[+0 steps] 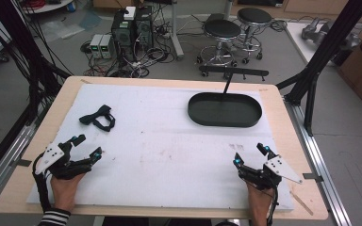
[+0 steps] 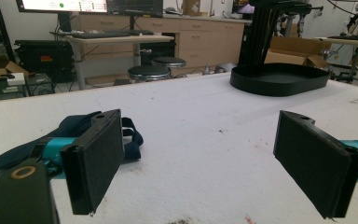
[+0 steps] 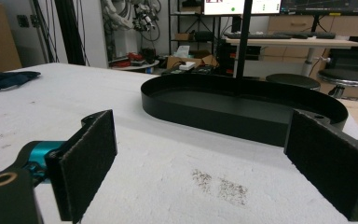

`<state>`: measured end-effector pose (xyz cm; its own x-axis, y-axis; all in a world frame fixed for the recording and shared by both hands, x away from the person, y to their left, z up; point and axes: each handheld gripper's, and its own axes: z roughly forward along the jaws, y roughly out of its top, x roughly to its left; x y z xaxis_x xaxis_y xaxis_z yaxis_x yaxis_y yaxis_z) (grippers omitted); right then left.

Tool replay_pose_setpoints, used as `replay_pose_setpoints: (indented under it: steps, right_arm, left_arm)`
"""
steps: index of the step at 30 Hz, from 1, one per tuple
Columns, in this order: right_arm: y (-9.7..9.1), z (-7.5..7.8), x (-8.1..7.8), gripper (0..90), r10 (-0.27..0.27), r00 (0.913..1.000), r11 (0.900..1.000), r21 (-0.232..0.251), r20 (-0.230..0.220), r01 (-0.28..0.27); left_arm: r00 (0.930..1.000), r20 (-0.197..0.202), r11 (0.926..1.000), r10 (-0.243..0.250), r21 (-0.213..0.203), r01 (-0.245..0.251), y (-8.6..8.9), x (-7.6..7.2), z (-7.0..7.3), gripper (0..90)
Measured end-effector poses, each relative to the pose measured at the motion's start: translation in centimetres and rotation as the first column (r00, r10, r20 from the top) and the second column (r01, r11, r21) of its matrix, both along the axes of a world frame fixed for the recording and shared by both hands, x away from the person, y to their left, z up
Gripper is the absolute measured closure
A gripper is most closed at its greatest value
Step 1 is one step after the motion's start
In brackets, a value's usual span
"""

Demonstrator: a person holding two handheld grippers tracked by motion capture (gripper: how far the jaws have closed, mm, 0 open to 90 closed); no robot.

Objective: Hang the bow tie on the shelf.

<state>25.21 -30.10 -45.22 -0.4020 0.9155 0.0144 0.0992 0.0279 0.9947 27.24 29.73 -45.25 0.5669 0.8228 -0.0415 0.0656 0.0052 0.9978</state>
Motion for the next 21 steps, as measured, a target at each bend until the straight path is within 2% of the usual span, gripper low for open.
replay_pose_setpoints:
  steps: [9, 12, 17, 21]
  right_arm:
    - [0.0, 0.0, 0.0, 8.2, -0.004, 1.0000, 1.0000, -0.007, 0.007, 0.004]
    - [0.0, 0.0, 0.0, 8.3, -0.004, 1.0000, 1.0000, 0.004, 0.004, 0.004]
    - [0.0, 0.0, 0.0, 8.2, -0.004, 1.0000, 1.0000, 0.004, 0.008, 0.004]
    - [-0.1, 0.0, 0.0, 8.2, -0.006, 0.9999, 1.0000, 0.006, 0.010, 0.005]
  left_arm:
    - [1.0000, -0.003, 1.0000, -0.007, -0.004, 0.007, 0.0, 0.0, 0.0, 16.4]
    - [1.0000, -0.003, 1.0000, -0.009, -0.004, 0.009, 0.1, 0.1, 0.0, 16.5]
    - [0.9994, -0.034, 0.9996, -0.002, -0.030, 0.001, 0.4, 0.3, 0.1, 16.4]
    - [0.9982, -0.060, 0.9997, 0.002, -0.023, -0.004, 1.0, 0.5, 0.5, 14.6]
